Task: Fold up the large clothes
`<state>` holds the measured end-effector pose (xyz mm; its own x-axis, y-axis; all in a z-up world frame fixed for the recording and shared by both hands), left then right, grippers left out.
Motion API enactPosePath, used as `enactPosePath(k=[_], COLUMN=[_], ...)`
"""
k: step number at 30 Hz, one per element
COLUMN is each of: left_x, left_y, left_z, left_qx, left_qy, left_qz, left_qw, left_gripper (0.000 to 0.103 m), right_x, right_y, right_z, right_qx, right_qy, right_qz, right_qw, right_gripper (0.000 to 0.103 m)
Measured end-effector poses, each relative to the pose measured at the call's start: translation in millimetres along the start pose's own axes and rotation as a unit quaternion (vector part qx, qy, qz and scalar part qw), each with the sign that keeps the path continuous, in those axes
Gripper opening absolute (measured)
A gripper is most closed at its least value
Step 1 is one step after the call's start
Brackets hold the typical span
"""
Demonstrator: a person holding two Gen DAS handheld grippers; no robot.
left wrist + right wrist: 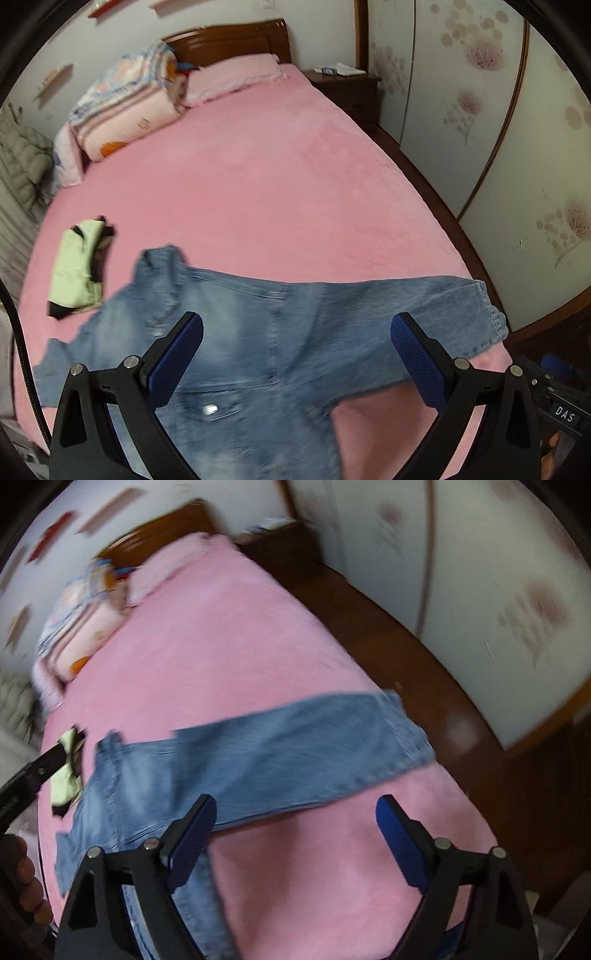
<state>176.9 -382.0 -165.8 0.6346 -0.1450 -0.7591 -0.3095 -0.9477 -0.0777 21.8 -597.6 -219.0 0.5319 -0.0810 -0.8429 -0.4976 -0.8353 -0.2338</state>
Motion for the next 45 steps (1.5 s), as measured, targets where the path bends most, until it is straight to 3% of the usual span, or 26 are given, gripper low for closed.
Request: enactPosePath(k=[4, 8, 10, 13, 20, 21, 22, 24, 25, 28, 36, 40, 45], left_x=[54.4, 91.5, 105.5, 115.9, 124.9, 123.9, 122.8, 118.6, 116.2, 107.9, 70.4, 47.5, 16.2], left_y=[29.0, 53.3, 61.9, 70.5, 75.9, 74.5, 73.8, 70.1, 68.2, 59.6, 20.0, -15.7, -94.8], left_z=[9.4, 18.1, 21.6, 23.7, 27.6, 27.6, 27.2, 26.9, 26.6, 24.3, 15.2, 15.9, 26.8], left_qx=[0.003, 0.004, 0.001, 0.0, -0.009, -0.012, -0.015, -0.023, -0.027, -0.039, -0.065, -0.082, -0.103], left_qy=[-0.013, -0.028, -0.037, -0.038, -0.042, -0.042, -0.043, -0.041, -0.041, -0.038, -0.019, -0.01, 0.007], left_qz=[0.008, 0.019, 0.028, 0.038, 0.053, 0.054, 0.054, 0.058, 0.058, 0.06, 0.06, 0.06, 0.046], left_qw=[0.9999, 0.9994, 0.9989, 0.9986, 0.9977, 0.9976, 0.9975, 0.9972, 0.9971, 0.9967, 0.9959, 0.9948, 0.9936], left_gripper=[0.101, 0.101, 0.101, 0.101, 0.101, 0.101, 0.101, 0.101, 0.101, 0.101, 0.101, 0.101, 0.101], right_x=[46.5, 90.7, 115.6, 144.1, 179.2, 181.5, 183.1, 186.3, 183.9, 176.1, 115.3, 74.4, 22.7], right_y=[58.8, 93.2, 106.0, 117.2, 128.4, 127.9, 128.3, 126.0, 124.8, 116.7, 59.5, 9.1, -88.3], right_z=[11.5, 23.7, 28.8, 30.0, 23.0, 21.1, 18.5, 14.0, 11.8, 1.4, -30.0, -44.4, -53.3], right_qx=[0.093, 0.157, 0.182, 0.212, 0.242, 0.24, 0.233, 0.215, 0.208, 0.185, 0.102, 0.049, -0.039], right_qy=[-0.035, -0.057, -0.068, -0.08, -0.068, -0.067, -0.061, -0.059, -0.052, -0.035, 0.027, 0.061, 0.101], right_qz=[-0.01, -0.022, -0.024, -0.034, -0.032, -0.027, -0.019, -0.008, -0.011, -0.02, -0.045, -0.067, -0.104], right_qw=[0.995, 0.986, 0.981, 0.973, 0.967, 0.968, 0.97, 0.975, 0.977, 0.982, 0.993, 0.995, 0.989], right_gripper=[0.087, 0.085, 0.075, 0.07, 0.069, 0.061, 0.047, 0.031, 0.018, 0.01, 0.009, 0.009, 0.009])
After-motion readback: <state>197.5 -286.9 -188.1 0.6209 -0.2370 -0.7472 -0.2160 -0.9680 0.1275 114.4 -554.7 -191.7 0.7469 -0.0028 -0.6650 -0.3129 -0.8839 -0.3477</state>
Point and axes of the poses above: each gripper's, at about its wrist camera, not at the fingertips, and x roughly the way its jaws point, y to its right, z to its underside, the point moved 6 cm from there along x, roughly the way its jaws point, and after that the axes turned 9 degrees about y, right-handed, at the moved point
